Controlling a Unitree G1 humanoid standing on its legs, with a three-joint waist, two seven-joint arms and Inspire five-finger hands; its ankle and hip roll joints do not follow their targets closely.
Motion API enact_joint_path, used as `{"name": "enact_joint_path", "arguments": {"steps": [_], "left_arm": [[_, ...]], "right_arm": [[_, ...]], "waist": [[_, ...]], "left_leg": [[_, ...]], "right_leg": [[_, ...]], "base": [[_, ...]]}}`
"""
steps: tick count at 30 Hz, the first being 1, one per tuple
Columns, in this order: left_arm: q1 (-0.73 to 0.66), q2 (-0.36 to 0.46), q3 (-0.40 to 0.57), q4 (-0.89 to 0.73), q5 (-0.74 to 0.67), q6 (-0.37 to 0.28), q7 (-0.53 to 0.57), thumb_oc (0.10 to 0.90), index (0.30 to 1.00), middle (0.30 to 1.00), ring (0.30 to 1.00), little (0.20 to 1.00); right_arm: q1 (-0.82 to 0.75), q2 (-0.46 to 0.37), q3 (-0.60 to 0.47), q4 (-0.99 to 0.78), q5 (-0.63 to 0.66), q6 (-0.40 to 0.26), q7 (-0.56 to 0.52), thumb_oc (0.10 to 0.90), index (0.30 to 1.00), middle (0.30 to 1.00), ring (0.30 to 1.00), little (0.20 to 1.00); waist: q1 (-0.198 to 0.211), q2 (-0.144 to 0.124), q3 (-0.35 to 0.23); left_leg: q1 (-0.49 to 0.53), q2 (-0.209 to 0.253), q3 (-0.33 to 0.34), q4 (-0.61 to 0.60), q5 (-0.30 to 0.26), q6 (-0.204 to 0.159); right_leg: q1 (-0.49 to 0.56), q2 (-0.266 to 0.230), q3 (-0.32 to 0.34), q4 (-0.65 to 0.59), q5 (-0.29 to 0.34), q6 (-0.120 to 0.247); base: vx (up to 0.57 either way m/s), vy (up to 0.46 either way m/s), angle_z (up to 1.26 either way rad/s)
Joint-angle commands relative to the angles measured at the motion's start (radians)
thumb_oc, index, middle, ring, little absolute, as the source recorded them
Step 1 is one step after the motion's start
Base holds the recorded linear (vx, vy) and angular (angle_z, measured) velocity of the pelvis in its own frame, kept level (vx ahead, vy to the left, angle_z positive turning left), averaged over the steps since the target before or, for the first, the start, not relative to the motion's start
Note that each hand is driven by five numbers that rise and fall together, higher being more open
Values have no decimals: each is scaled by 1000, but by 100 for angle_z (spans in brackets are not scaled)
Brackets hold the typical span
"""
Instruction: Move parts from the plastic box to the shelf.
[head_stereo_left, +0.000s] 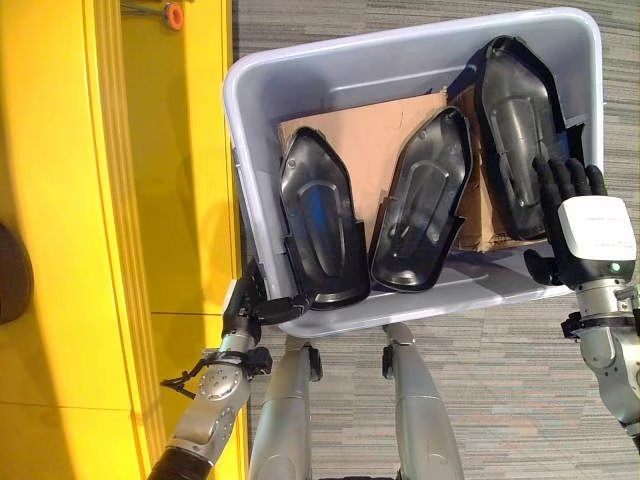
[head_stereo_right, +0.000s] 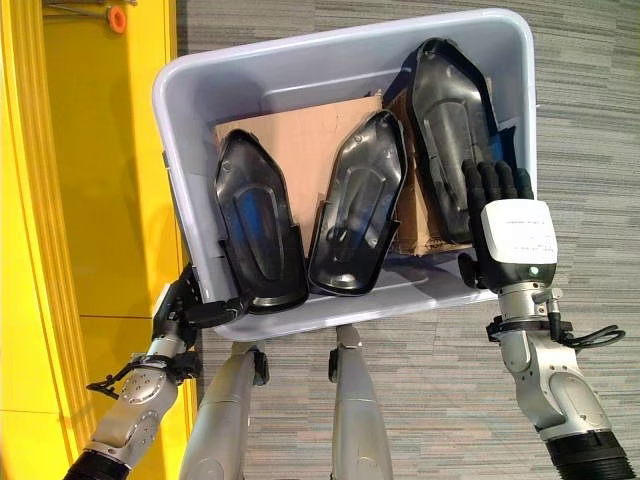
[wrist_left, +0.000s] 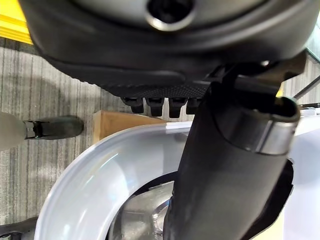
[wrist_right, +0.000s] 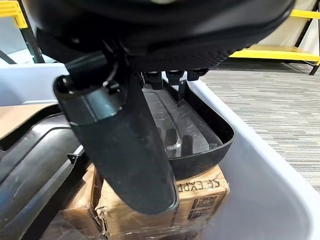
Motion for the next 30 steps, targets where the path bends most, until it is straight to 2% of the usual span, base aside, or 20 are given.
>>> {"name": "enact_joint_path", "arguments": {"steps": [1, 2, 4, 6, 7, 8, 10, 11, 12, 13, 14, 15, 16, 19, 25, 30], "left_arm": [[17, 13, 24, 12, 23, -40, 16, 900, 1000, 1000, 1000, 1000], [16, 12, 24, 14, 21, -41, 15, 900, 1000, 1000, 1000, 1000], [17, 12, 25, 15, 20, -42, 13, 900, 1000, 1000, 1000, 1000], [16, 12, 22, 12, 17, -43, 13, 900, 1000, 1000, 1000, 1000], [18, 12, 21, 12, 16, -44, 13, 900, 1000, 1000, 1000, 1000], [18, 12, 21, 13, 13, -44, 11, 900, 1000, 1000, 1000, 1000], [17, 11, 19, 13, 12, -47, 9, 900, 1000, 1000, 1000, 1000], [18, 12, 19, 11, 10, -49, 9, 900, 1000, 1000, 1000, 1000], [16, 12, 19, 8, 8, -50, 8, 900, 1000, 1000, 1000, 1000], [16, 12, 20, 9, 8, -50, 8, 900, 1000, 1000, 1000, 1000], [16, 12, 17, 7, 7, -51, 10, 900, 1000, 1000, 1000, 1000], [15, 13, 14, 7, 7, -52, 9, 900, 1000, 1000, 1000, 1000], [15, 12, 14, 7, 5, -52, 8, 900, 1000, 1000, 1000, 1000], [13, 13, 10, 11, -1, -57, 10, 900, 1000, 1000, 1000, 1000], [9, 25, -22, 23, -33, -74, -3, 900, 1000, 1000, 1000, 1000], [3, 29, -43, 24, -45, -76, -10, 900, 1000, 1000, 1000, 1000]], "right_arm": [[-76, -70, -36, 16, 39, 10, -59, 900, 1000, 1000, 1000, 1000], [-92, -69, -21, 40, 43, 14, -58, 900, 1000, 1000, 1000, 1000], [-102, -71, -15, 43, 43, 13, -57, 900, 1000, 1000, 1000, 1000], [-117, -68, 1, 56, 46, 13, -56, 900, 1000, 1000, 1000, 1000], [-124, -68, 9, 62, 47, 14, -55, 900, 1000, 1000, 1000, 1000], [-138, -67, 23, 73, 49, 13, -51, 900, 1000, 1000, 1000, 1000], [-153, -65, 39, 91, 53, 13, -50, 900, 1000, 1000, 1000, 1000], [-164, -64, 50, 101, 54, 16, -49, 900, 1000, 1000, 1000, 1000], [-189, -63, 74, 123, 53, 18, -45, 900, 1000, 1000, 1000, 1000], [-190, -63, 75, 124, 53, 18, -44, 900, 1000, 1000, 1000, 1000], [-202, -62, 84, 131, 57, 19, -44, 900, 1000, 1000, 1000, 1000], [-212, -60, 96, 147, 60, 19, -41, 900, 1000, 1000, 1000, 1000], [-225, -59, 107, 162, 64, 21, -41, 900, 1000, 1000, 1000, 1000], [-268, -48, 153, 245, 84, 28, -43, 900, 1000, 1000, 1000, 1000], [-458, -3, 320, 593, 181, 57, -31, 900, 1000, 1000, 1000, 1000], [-512, 34, 373, 751, 248, 55, -23, 900, 1000, 1000, 1000, 1000]], "waist": [[13, -6, 3], [18, -2, 2], [18, -1, 2], [21, 0, 2], [22, 0, 3], [25, 2, 2], [26, 5, 2], [28, 6, 3], [31, 9, 3], [31, 9, 2], [33, 10, 3], [35, 12, 3], [36, 14, 3], [40, 20, 3], [66, 52, 3], [74, 62, 3]], "left_leg": [[-11, -12, -21, 135, -159, -29], [1, -13, -30, 135, -184, -35], [-1, -14, -31, 137, -185, -35], [-5, -14, -31, 139, -185, -35], [-21, -13, -22, 141, -161, -28], [-10, -14, -30, 142, -186, -34], [-14, -15, -31, 144, -186, -34], [-31, -15, -22, 146, -162, -27], [-38, -15, -22, 150, -163, -27], [-23, -15, -31, 149, -188, -33], [-42, -15, -23, 153, -164, -27], [-30, -16, -31, 158, -193, -33], [-38, -16, -33, 164, -195, -32], [-60, -14, -37, 184, -200, -30], [-124, -11, -45, 234, -205, -25], [-130, -11, -47, 238, -202, -24]], "right_leg": [[125, -23, -124, -107, 59, 0], [134, -21, -118, -103, 40, 4], [132, -21, -118, -102, 39, 3], [129, -20, -118, -100, 38, 3], [115, -21, -125, -101, 57, -2], [124, -20, -120, -98, 38, 3], [119, -19, -119, -94, 38, 2], [102, -20, -125, -94, 56, -3], [95, -19, -124, -90, 54, -4], [108, -18, -119, -88, 35, 1], [89, -19, -123, -86, 53, -5], [99, -17, -119, -79, 31, -1], [91, -16, -117, -72, 29, -2], [66, -15, -114, -51, 24, -6], [-10, -15, -115, 17, 10, -17], [-23, -15, -117, 33, 7, -20]], "base": [[75, -15, 0], [73, -11, 0], [37, -5, 0], [-39, -6, 0], [0, 0, 0], [0, 0, 0], [-5, -5, 0], [-81, -11, 0], [0, 0, 0], [0, 0, 0], [67, -3, 0], [0, 0, 0], [51, -7, 2], [-16, -7, 2], [-47, -15, 2], [-21, 0, 0]]}}
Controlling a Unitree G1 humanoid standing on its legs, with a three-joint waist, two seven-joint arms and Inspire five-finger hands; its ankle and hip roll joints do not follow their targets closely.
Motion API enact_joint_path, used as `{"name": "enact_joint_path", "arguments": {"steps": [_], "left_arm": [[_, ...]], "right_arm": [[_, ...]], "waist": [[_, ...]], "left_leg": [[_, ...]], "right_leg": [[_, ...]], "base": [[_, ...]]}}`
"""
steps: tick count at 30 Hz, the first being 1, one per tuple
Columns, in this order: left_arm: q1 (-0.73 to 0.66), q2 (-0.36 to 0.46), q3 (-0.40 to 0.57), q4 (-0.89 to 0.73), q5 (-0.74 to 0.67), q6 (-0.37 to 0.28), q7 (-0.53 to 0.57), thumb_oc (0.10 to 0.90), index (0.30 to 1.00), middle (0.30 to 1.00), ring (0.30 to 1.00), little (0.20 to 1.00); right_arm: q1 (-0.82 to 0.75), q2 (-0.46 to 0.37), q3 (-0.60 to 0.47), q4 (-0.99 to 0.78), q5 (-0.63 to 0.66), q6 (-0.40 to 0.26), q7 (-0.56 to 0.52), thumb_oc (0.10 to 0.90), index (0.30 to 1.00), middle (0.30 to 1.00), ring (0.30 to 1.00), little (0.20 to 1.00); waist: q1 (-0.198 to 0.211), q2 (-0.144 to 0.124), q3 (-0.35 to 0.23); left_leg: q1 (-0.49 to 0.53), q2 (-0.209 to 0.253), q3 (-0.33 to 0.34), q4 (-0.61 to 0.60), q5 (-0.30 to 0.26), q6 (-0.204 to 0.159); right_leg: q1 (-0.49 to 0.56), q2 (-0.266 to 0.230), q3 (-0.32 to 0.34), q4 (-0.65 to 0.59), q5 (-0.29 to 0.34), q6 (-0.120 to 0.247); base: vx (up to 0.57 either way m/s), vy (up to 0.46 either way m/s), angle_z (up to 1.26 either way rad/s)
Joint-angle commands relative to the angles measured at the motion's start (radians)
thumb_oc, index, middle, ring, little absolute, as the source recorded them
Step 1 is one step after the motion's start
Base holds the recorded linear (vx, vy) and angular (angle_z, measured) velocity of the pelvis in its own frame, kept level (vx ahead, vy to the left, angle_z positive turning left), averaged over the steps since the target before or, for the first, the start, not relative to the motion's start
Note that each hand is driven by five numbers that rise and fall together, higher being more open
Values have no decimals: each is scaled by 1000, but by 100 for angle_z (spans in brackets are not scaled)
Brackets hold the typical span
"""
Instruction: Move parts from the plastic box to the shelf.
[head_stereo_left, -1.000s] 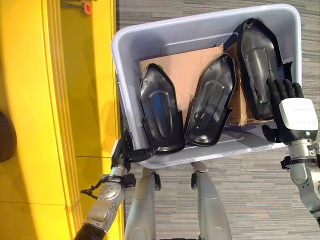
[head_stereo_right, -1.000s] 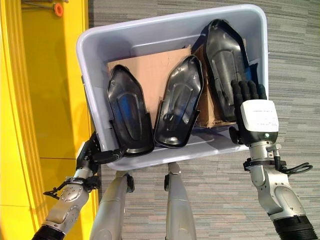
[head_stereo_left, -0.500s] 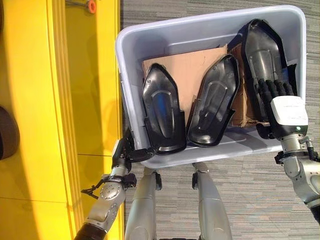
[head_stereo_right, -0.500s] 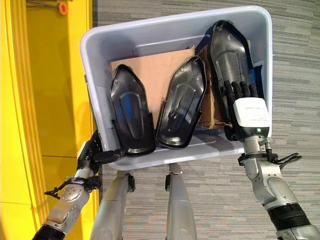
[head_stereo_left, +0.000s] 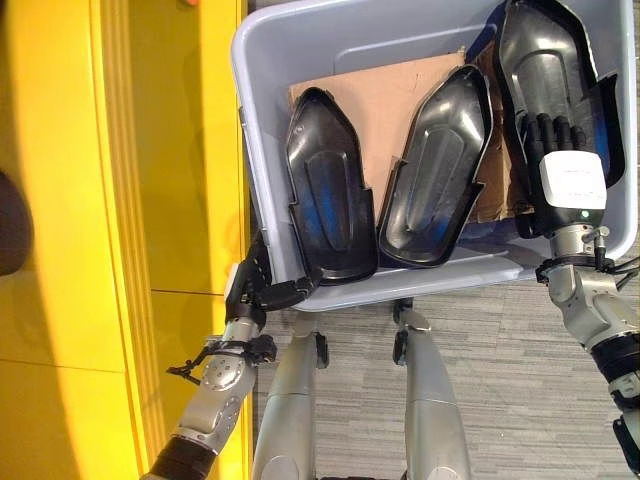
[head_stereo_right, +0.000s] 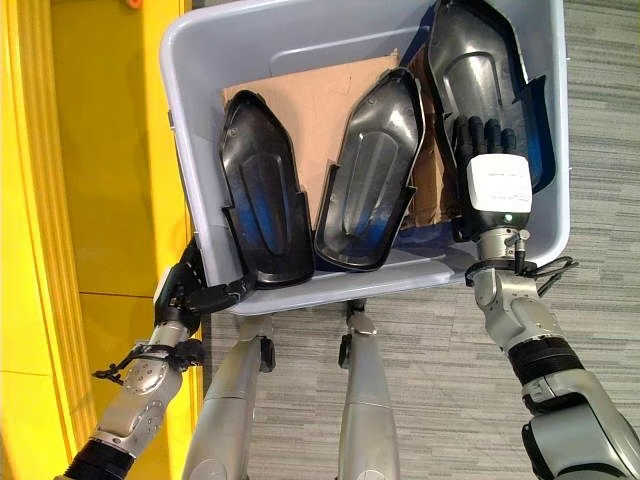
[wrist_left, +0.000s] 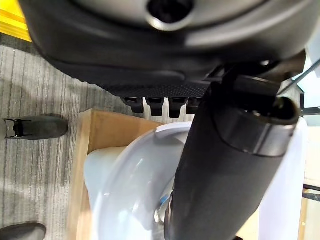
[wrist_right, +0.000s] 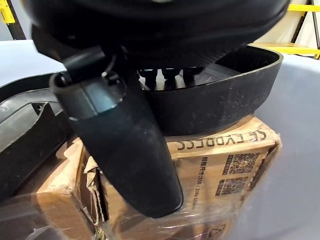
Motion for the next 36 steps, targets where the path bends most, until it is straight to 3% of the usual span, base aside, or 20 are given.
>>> {"name": "enact_joint_path", "arguments": {"steps": [1, 5, 6, 7, 8, 9, 13, 17, 19, 25, 27, 36], "left_arm": [[67, 29, 8, 9, -24, -5, -7, 900, 1000, 1000, 1000, 1000], [63, 29, 2, 11, -24, -4, -11, 900, 1000, 1000, 1000, 1000], [63, 29, 0, 12, -24, -2, -12, 900, 1000, 1000, 1000, 1000], [63, 29, 0, 12, -24, -2, -12, 900, 1000, 1000, 1000, 1000], [59, 27, -5, 17, -23, 1, -16, 900, 1000, 1000, 1000, 1000], [59, 27, -6, 18, -21, 2, -17, 900, 1000, 1000, 1000, 1000], [54, 20, -2, 22, -20, 11, -19, 900, 1000, 1000, 1000, 1000], [47, 8, 8, 33, -18, 17, -10, 900, 1000, 1000, 1000, 1000], [44, 3, 23, 40, -9, 28, -8, 900, 1000, 1000, 1000, 1000], [42, 3, 48, 41, 5, 41, -1, 900, 1000, 1000, 1000, 1000], [52, 7, 63, 35, 21, 51, -3, 900, 1000, 1000, 1000, 1000], [96, 12, 80, 28, 46, 69, -15, 900, 1000, 1000, 1000, 1000]], "right_arm": [[17, 8, 44, 191, 115, 57, 115, 900, 1000, 1000, 1000, 1000], [6, 30, 68, 264, 139, 52, 131, 900, 1000, 1000, 1000, 1000], [8, 34, 71, 279, 144, 53, 138, 798, 857, 857, 857, 857], [8, 34, 71, 279, 144, 52, 138, 798, 857, 857, 857, 857], [10, 44, 78, 310, 154, 52, 150, 553, 514, 514, 514, 514], [8, 49, 85, 328, 155, 52, 157, 400, 300, 300, 300, 300], [28, 67, 89, 304, 160, 50, 176, 400, 300, 300, 300, 300], [93, 65, 58, 169, 138, 47, 170, 400, 300, 300, 300, 300], [172, 55, 1, 7, 109, 44, 171, 400, 300, 300, 300, 300], [292, 45, -99, -198, 80, 27, 165, 400, 300, 300, 300, 300], [364, 45, -167, -326, 69, 5, 156, 400, 300, 300, 300, 300], [498, 48, -283, -496, 60, -28, 139, 400, 300, 300, 300, 300]], "waist": [[23, 9, 25], [23, 10, 25], [23, 9, 25], [23, 9, 25], [23, 9, 25], [24, 9, 25], [19, 4, 25], [10, -5, 25], [-1, -18, 25], [-13, -36, 24], [-20, -48, 21], [-26, -70, -29]], "left_leg": [[4, -17, -18, 152, -184, 1], [3, -19, -21, 151, -182, 2], [6, -19, -22, 150, -182, 2], [6, -19, -22, 150, -182, 2], [8, -20, -23, 150, -180, 3], [11, -20, -24, 148, -180, 2], [24, -19, -23, 144, -179, 2], [45, -17, -24, 139, -180, 1], [79, -15, -24, 125, -181, 0], [153, -14, -25, 92, -178, -3], [196, -8, -17, 67, -147, -2], [322, 3, -18, 2, -130, -10]], "right_leg": [[156, 9, -62, -139, 38, 2], [157, 9, -64, -138, 37, 1], [159, 9, -64, -138, 37, 1], [159, 9, -64, -138, 37, 1], [161, 10, -64, -136, 36, 0], [163, 10, -66, -137, 35, 0], [175, 12, -70, -134, 32, 0], [197, 12, -74, -134, 27, 0], [232, 12, -77, -144, 25, 2], [301, 15, -83, -163, 21, 5], [343, 16, -93, -186, 41, 3], [456, 15, -98, -239, 37, 7]], "base": [[-17, -1, 10], [-3, -2, -1], [0, 0, 0], [-3, 0, 4], [0, 3, 5], [2, 1, 4], [1, 0, 1], [17, -10, 7], [15, -1, -2], [2, -1, 0], [-42, -1, 3], [50, -9, 0]]}}
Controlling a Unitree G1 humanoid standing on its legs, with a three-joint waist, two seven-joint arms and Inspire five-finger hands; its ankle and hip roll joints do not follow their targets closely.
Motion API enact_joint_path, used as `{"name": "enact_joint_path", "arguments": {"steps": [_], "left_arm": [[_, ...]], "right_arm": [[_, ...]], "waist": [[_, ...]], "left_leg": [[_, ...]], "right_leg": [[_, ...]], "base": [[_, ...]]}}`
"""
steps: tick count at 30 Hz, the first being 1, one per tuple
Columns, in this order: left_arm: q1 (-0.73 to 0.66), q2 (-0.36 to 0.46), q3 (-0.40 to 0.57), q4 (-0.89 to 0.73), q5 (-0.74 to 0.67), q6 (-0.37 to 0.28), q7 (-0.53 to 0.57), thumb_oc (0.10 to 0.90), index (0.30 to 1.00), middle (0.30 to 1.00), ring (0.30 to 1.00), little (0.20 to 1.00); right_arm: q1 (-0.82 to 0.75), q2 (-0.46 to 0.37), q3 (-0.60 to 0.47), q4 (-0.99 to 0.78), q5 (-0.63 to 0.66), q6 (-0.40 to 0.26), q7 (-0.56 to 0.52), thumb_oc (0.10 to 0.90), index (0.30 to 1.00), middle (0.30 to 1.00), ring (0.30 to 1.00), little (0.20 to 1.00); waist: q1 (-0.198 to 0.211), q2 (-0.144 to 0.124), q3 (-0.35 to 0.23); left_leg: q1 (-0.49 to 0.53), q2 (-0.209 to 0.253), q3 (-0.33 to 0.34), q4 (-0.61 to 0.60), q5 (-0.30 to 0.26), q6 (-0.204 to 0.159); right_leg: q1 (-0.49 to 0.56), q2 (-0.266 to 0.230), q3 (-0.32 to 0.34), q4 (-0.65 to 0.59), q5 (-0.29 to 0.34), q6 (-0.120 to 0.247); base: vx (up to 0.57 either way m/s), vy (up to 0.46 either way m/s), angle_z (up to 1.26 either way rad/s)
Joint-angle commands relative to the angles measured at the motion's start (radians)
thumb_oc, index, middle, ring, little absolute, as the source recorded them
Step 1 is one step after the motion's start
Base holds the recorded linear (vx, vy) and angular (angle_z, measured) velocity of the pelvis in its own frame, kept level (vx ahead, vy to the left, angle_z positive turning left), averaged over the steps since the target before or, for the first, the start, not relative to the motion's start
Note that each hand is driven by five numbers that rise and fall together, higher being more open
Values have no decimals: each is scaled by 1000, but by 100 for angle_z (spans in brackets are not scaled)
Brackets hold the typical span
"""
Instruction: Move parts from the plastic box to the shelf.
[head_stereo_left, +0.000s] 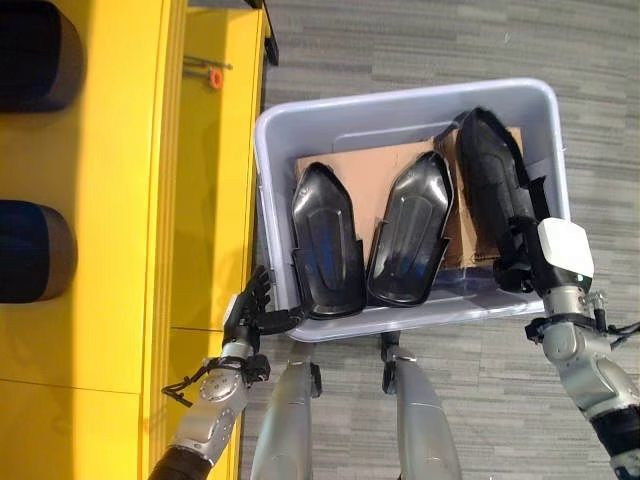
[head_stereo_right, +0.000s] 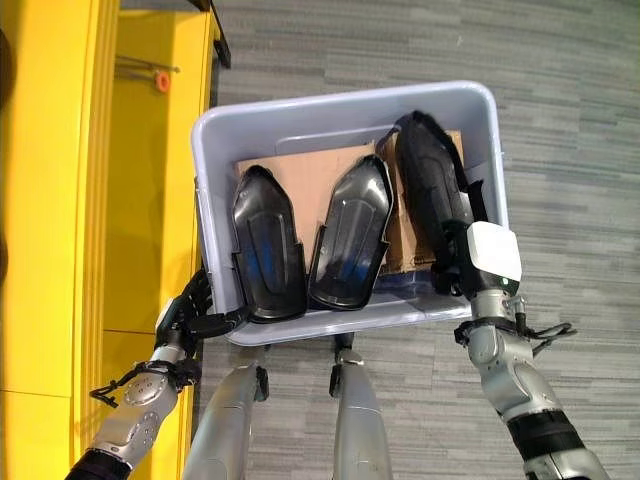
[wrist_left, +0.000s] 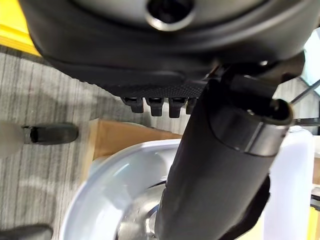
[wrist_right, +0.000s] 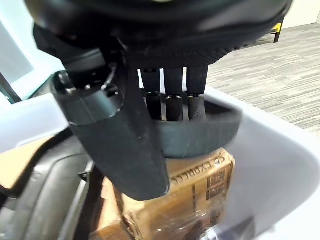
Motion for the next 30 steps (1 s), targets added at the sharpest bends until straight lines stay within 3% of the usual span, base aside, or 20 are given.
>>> {"name": "enact_joint_path", "arguments": {"steps": [1, 6, 15, 30], "left_arm": [[33, 14, 38, -74, 39, -35, -4, 900, 1000, 1000, 1000, 1000], [65, 17, 52, -70, 57, -24, -30, 900, 1000, 1000, 1000, 1000], [98, 1, 67, -46, 76, -4, -69, 900, 1000, 1000, 1000, 1000], [156, -30, 103, -42, 107, 17, -106, 900, 1000, 1000, 1000, 1000]], "right_arm": [[5, -38, -55, -82, -41, -51, -19, 400, 300, 300, 300, 300], [41, -59, -132, -193, -39, -84, -29, 400, 300, 300, 300, 300], [20, -86, -208, -313, -32, -123, -26, 400, 300, 300, 300, 300], [-38, -39, -203, -368, 8, -146, 16, 400, 300, 300, 300, 300]], "waist": [[4, -20, -3], [3, -24, -57], [3, -17, -158], [8, -5, -313]], "left_leg": [[65, 9, -8, 45, -127, -24], [185, 18, -3, -28, -110, -30], [306, 23, 8, -120, -82, -38], [442, 39, 19, -134, -106, -47]], "right_leg": [[144, 18, -51, -119, 38, 6], [244, 24, -51, -176, 37, 12], [347, 23, -45, -248, 57, 22], [488, 17, -46, -287, 53, 35]], "base": [[56, -10, -2], [73, -7, -4], [43, 8, -2], [46, 0, 1]]}}
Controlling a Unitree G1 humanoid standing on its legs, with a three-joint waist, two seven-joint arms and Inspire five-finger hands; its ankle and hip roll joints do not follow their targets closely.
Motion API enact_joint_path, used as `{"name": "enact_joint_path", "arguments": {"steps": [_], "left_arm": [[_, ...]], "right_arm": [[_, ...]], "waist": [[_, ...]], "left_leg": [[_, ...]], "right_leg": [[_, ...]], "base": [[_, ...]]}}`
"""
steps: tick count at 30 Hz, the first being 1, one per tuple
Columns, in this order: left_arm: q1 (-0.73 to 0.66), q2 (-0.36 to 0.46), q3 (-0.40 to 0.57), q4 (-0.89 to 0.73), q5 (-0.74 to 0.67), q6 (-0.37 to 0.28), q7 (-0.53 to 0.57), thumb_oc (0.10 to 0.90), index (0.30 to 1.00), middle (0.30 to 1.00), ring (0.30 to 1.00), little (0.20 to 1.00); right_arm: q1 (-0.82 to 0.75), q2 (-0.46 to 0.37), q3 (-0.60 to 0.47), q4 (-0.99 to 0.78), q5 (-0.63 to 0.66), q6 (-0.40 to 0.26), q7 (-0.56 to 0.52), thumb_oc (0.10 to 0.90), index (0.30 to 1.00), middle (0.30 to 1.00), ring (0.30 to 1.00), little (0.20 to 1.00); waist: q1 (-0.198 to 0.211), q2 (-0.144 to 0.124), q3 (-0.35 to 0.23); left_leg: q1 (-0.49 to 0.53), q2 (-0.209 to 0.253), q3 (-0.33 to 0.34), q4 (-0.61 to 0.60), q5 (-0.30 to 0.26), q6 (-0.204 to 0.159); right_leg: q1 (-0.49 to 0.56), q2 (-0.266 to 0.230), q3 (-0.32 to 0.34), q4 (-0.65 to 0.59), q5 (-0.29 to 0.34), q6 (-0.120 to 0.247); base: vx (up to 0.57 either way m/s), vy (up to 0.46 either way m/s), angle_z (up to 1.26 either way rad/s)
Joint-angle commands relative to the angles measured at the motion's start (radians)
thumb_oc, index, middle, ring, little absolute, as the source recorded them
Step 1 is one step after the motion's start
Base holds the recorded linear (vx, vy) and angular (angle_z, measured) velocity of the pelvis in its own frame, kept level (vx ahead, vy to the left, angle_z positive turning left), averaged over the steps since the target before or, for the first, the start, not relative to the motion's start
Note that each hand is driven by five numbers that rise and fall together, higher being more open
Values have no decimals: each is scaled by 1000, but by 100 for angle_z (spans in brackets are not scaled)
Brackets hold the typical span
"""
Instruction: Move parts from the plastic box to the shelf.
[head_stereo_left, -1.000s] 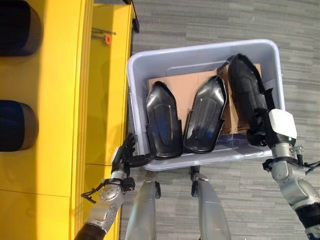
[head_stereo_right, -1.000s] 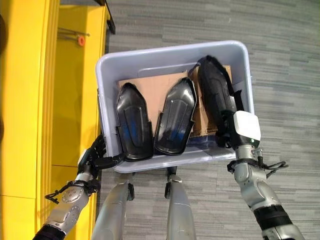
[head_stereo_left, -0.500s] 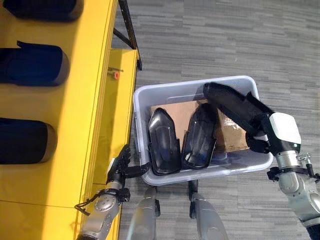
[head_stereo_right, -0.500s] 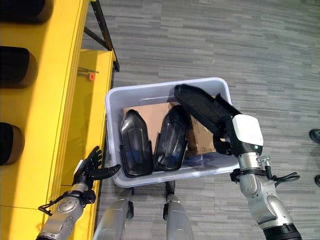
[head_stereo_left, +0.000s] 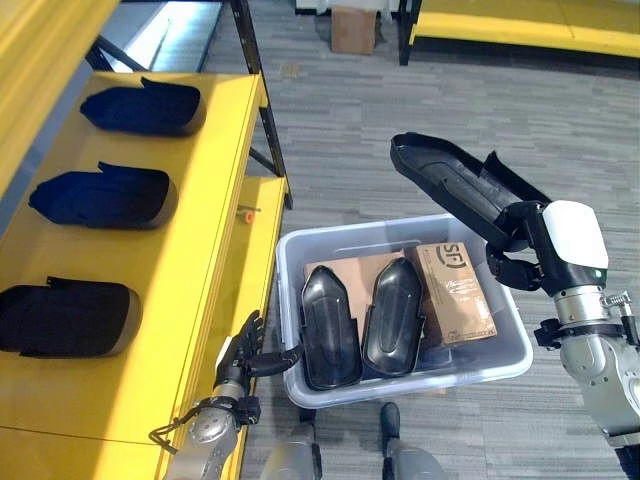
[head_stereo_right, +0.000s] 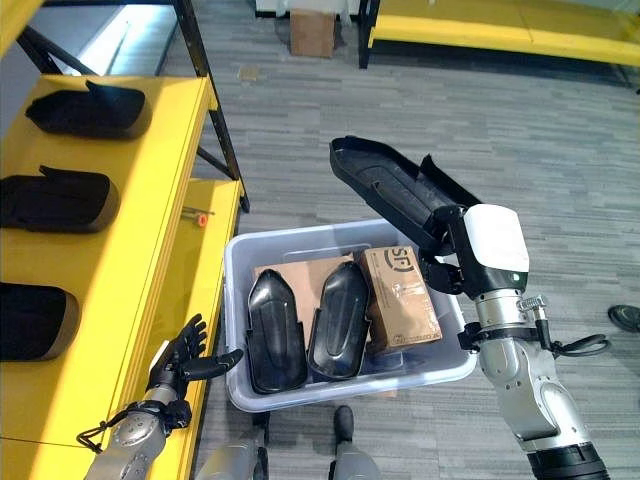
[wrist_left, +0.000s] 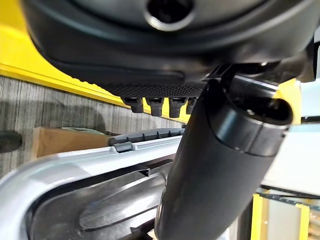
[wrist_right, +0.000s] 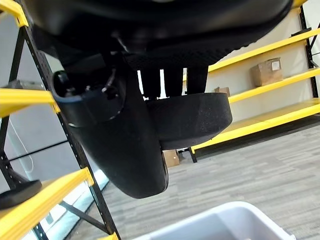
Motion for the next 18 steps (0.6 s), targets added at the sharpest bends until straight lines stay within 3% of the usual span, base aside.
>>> {"name": "enact_joint_path", "arguments": {"steps": [1, 9, 16, 18], "left_arm": [[-15, 15, 24, -32, 34, -59, -16, 900, 1000, 1000, 1000, 1000], [-11, 9, 38, -32, 29, -54, -3, 900, 1000, 1000, 1000, 1000], [5, 0, 53, -33, 8, -53, 12, 900, 1000, 1000, 1000, 1000], [17, -10, 55, -35, -1, -55, 16, 900, 1000, 1000, 1000, 1000]], "right_arm": [[-134, -33, -54, -72, 26, -48, -67, 400, 300, 300, 300, 300], [-207, -7, 15, -29, 63, -45, -50, 400, 300, 300, 300, 300], [-285, -8, 82, -30, 99, -65, -38, 400, 300, 300, 300, 300], [-310, -15, 96, -29, 103, -67, -36, 400, 300, 300, 300, 300]], "waist": [[11, -16, -130], [27, -11, -156], [61, -8, -117], [75, -8, -104]], "left_leg": [[78, 34, 6, -6, -77, -31], [129, 68, -6, -6, -55, -44], [98, 135, -58, 1, 48, -83], [73, 133, -81, -4, 67, -86]], "right_leg": [[-4, 5, -37, 109, -74, 23], [33, 43, -41, 180, -138, -2], [31, 117, -74, 211, -184, -55], [26, 122, -88, 204, -183, -61]], "base": [[12, -34, -2], [-16, -89, 2], [-91, -196, 22], [-173, -205, 33]]}}
